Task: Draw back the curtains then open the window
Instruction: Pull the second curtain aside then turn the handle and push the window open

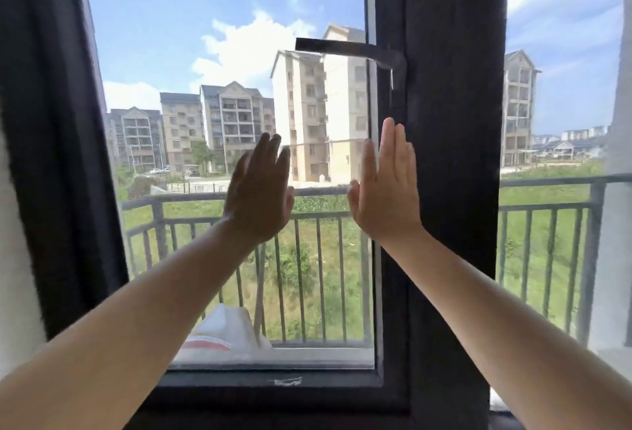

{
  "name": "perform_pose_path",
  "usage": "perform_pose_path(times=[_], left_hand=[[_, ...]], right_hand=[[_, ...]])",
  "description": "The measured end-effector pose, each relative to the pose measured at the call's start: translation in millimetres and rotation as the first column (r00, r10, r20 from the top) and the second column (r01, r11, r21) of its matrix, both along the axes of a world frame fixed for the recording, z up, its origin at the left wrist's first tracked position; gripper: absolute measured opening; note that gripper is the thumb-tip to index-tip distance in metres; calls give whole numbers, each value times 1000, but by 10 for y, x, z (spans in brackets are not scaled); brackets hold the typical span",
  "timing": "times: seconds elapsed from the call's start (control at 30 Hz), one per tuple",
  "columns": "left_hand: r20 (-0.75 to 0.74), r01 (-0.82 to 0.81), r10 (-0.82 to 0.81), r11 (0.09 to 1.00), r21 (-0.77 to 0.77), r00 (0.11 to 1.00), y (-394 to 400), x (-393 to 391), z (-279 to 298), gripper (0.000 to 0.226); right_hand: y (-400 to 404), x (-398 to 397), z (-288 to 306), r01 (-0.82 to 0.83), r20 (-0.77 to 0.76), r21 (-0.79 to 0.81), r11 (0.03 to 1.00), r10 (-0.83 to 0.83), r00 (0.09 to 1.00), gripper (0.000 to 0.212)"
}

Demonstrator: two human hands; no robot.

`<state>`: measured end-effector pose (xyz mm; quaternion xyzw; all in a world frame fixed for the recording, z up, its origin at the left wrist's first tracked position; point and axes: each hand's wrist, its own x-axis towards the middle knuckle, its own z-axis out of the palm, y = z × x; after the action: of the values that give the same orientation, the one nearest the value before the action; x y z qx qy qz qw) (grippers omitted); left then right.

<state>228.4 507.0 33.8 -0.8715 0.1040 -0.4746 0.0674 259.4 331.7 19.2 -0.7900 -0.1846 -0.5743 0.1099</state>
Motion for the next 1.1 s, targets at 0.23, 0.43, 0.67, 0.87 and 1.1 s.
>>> perform_pose_path(times=[0.23,0.43,0.67,0.87,1.1], left_hand=[[64,70,-82,983,172,995,504,236,-280,60],[253,45,-107,970,239,962,647,545,-379,57],[317,-49,-46,957,286,947,668,719,-380,56],[381,-167,28,927,336,924,702,848,-402,58],[449,-255,77,902,350,890,722,983,-437,59]], right_hand=[[233,217,-74,152,61,71,986,-157,986,50],[234,350,-80,140,140,67,988,-148,979,38],[263,635,-45,158,240,102,982,-178,954,34],[317,858,-66,193,256,133,972,-222,941,37],[358,1133,-71,156,244,100,983,-176,954,33]])
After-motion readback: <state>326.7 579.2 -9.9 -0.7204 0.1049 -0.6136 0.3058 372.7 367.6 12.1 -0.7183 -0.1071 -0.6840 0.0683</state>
